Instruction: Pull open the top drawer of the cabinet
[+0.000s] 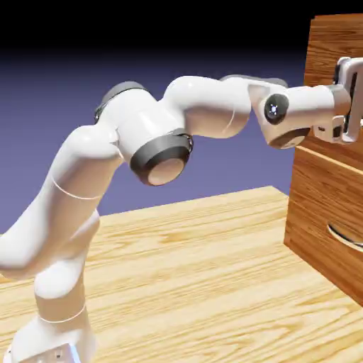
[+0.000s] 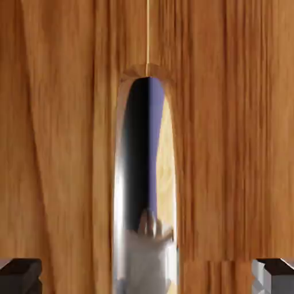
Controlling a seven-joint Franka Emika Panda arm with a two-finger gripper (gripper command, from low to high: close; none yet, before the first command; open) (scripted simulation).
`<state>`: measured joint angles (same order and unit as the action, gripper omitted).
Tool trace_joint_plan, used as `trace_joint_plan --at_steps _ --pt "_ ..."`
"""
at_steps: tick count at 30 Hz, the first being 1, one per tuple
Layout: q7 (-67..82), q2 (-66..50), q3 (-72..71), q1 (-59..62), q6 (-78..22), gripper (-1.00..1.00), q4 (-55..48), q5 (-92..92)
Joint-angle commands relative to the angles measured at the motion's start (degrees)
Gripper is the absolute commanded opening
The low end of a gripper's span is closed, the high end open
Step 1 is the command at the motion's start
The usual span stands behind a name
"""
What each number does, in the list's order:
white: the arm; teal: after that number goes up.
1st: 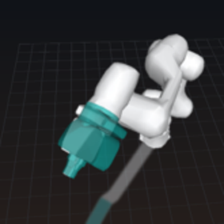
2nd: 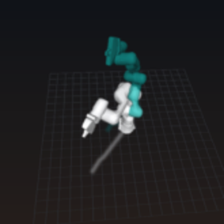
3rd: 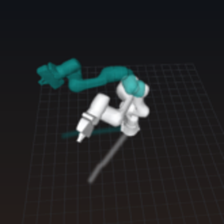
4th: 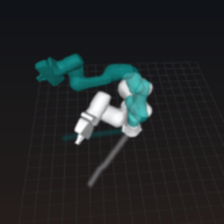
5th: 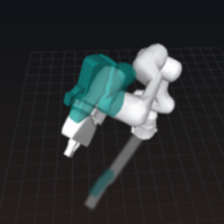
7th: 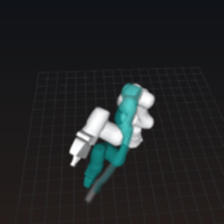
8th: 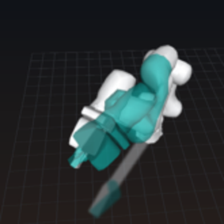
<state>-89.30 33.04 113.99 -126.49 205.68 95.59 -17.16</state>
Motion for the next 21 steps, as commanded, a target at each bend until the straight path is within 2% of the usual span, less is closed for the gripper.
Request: trace_joint_plan --at_steps 1,21 --pt "-0.67 -0.62 -1.64 2.08 0.57 -1.0 1.93 0.49" --pt "-8.44 -5.52 -36.86 43.6 6.87 -1.0 29.69 5.0"
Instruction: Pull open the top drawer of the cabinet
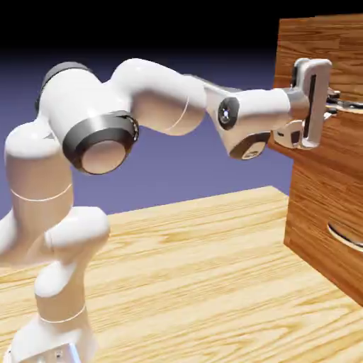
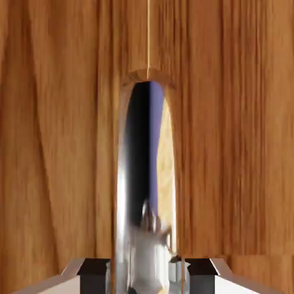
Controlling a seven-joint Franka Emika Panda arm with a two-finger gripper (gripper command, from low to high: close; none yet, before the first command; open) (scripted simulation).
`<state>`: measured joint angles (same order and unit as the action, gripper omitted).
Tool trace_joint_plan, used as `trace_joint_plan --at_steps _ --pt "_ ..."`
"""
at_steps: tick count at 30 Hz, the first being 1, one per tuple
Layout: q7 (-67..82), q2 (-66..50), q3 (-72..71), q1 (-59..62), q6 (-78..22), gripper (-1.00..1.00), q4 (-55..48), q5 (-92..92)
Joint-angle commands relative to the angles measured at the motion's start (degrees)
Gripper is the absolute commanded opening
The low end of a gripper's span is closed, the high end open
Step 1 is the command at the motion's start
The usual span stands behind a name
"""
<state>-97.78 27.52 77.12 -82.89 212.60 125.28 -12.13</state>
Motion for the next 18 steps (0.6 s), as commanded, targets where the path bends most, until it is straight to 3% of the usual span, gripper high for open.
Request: trace_joint_plan --at_steps 1,14,15,18 --pt "0.21 0.27 -1.97 2.07 0.14 -1.0 1.17 -0.23" --pt "6.42 9.78 -28.58 28.98 1.24 -1.0 18.38 -7.06" --pt "6.42 9.78 -28.58 28.98 1.24 1.0 18.38 -7.06" --pt "7.45 12.4 -32.59 33.13 0.67 1.0 21.39 -8.74"
